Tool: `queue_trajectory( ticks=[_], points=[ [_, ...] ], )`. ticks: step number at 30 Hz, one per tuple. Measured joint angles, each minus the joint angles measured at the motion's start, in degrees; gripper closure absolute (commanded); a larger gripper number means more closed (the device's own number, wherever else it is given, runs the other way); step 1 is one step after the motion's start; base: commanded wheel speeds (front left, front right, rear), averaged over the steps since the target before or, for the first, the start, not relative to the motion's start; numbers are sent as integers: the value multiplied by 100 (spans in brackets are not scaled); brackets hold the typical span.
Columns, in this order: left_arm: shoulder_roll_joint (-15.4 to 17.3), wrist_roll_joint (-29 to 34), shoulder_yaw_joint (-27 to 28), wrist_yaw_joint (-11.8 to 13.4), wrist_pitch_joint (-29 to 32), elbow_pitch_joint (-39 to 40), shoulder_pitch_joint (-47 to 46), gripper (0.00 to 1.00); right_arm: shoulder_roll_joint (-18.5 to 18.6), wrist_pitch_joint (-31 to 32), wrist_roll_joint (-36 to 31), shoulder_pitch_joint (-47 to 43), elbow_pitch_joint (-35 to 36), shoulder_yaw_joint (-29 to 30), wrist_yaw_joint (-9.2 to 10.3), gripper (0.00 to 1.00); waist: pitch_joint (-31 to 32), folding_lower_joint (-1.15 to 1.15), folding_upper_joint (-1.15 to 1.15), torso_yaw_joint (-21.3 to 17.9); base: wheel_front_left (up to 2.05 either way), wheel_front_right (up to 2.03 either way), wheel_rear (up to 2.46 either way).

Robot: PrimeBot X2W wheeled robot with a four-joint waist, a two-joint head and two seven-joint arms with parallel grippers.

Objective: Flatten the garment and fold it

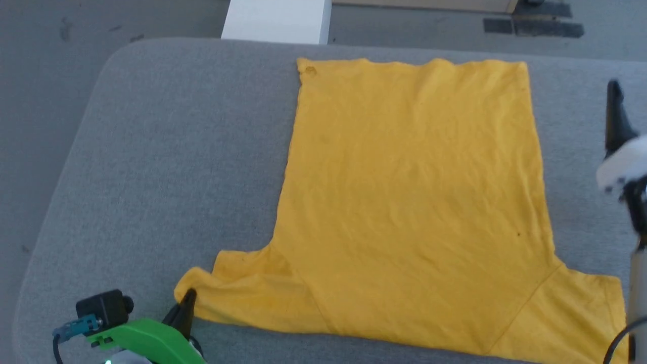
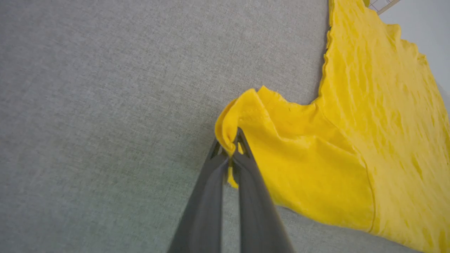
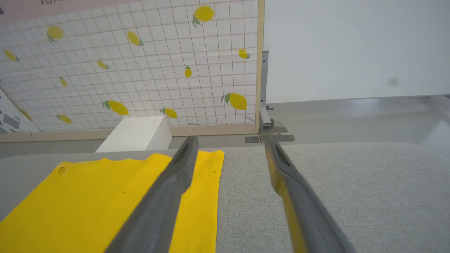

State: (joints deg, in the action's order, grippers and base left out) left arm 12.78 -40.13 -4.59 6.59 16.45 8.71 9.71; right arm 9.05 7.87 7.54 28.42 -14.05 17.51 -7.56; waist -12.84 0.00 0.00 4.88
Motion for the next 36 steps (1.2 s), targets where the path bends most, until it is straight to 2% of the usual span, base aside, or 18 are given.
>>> queue_trajectory(
  ticks=[7,11,19,25,26,27,28,29,30,33,36],
  points=[
    [-134,45,-185,-101,-145,258,-439,100,504,743,-231,1813,-1228,192,1,0,-683,0,0,301,0,0,0],
    [-249,75,-300,-178,-238,434,-617,100,612,1434,-523,2641,-1661,465,0,0,-1105,0,0,494,0,0,0],
    [-392,74,-530,-325,-320,622,-756,100,728,2953,-1348,3368,-1826,1120,1,0,-1799,1,0,949,0,0,0],
    [-423,70,-577,-376,-381,637,-812,100,624,3999,-1864,3445,-1451,1469,1,0,-2223,1,0,1282,0,0,0],
    [-430,67,-576,-378,-401,636,-818,100,584,4091,-1891,3445,-1384,1496,1,17,-2274,1,0,1321,0,0,0],
    [-435,49,-580,-402,-403,634,-828,100,569,4181,-1970,3450,-1273,1496,1,59,-2330,1,0,1363,0,0,0],
    [-441,35,-589,-407,-421,634,-838,100,582,4291,-2049,3471,-1158,1481,1,70,-2379,1,0,1404,0,0,0],
    [-447,32,-595,-408,-434,633,-847,100,589,4366,-2095,3477,-1067,1466,1,95,-2411,1,0,1434,0,0,0],
    [-458,31,-599,-408,-445,626,-854,100,589,4432,-2131,3476,-961,1454,1,100,-2443,1,0,1469,0,0,0],
    [-472,32,-608,-408,-449,568,-862,100,588,4473,-2168,3388,-781,1307,1,100,-2452,1,0,1525,0,0,0],
    [-478,32,-619,-409,-498,476,-871,100,670,4019,-2070,3005,-614,1067,1,100,-2366,1,0,1536,0,0,0]
  ],
)
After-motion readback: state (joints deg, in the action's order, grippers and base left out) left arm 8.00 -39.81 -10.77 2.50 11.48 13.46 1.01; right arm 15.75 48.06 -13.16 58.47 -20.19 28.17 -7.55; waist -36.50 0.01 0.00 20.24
